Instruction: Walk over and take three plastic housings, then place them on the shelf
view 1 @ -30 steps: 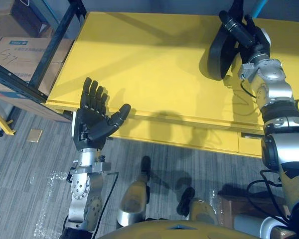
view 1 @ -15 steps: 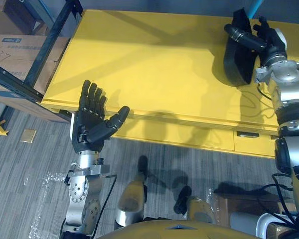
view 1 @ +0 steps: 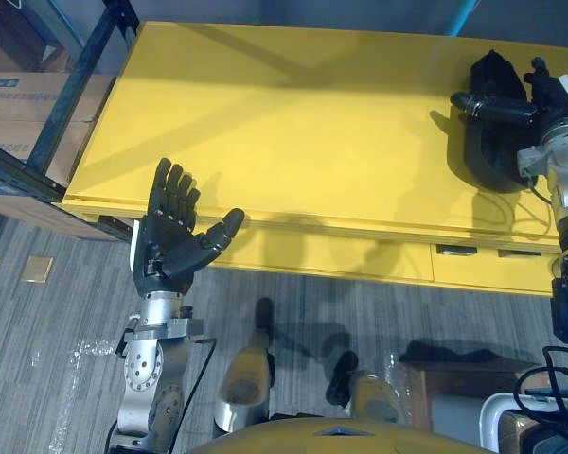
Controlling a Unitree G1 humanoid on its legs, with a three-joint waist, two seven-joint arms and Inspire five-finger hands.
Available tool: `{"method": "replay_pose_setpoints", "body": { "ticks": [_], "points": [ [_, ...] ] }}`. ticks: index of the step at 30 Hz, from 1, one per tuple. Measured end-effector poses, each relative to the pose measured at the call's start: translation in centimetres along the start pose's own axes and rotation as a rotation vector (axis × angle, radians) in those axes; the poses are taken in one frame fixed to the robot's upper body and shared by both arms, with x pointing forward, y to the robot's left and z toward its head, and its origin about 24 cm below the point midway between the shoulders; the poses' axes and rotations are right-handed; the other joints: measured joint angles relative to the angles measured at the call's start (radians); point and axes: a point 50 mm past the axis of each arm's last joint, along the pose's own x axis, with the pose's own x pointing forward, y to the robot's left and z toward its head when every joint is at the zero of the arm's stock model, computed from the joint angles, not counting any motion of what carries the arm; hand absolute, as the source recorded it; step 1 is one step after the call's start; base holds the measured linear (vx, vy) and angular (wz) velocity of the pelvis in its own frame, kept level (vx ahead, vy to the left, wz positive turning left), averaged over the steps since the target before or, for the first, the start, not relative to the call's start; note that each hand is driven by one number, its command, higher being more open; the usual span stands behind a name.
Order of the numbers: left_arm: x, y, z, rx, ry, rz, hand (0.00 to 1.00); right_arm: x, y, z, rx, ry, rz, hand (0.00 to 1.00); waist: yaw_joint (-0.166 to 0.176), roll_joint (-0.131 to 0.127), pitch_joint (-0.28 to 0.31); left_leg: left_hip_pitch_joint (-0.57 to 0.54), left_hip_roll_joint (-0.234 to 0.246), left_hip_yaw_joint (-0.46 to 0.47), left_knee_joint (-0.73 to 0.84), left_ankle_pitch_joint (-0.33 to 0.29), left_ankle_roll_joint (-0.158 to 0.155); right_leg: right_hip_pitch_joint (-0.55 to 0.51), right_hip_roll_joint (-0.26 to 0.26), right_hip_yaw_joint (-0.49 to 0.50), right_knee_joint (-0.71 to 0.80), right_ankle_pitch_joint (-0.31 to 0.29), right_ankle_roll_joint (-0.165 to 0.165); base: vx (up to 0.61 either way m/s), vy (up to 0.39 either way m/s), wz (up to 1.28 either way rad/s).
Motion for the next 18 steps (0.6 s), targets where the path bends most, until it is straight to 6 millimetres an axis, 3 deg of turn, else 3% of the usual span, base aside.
{"method": "replay_pose_setpoints", "body": {
  "ticks": [10,18],
  "points": [
    [-0.1,-0.1,0.0,0.0,0.002,-0.025,1.0,-0.6,0.3,0.5,-0.021,-0.167,-0.037,1.0,-0.001,0.0,0.0,0.0,0.006,0.001,0.0,0.0,0.0,0.001,0.011,0.001,0.0,0.002,0.0,0.01,-0.043,-0.01],
    [-0.2,-0.3,-0.1,-0.006,0.004,-0.066,1.0,-2.4,-1.1,6.0,0.06,-0.531,-0.258,1.0,-0.007,0.008,-0.005,0.0,0.005,-0.003,0.001,0.0,0.0,0.008,0.012,-0.006,-0.009,0.004,-0.001,0.02,-0.035,0.02]
  ]
}}
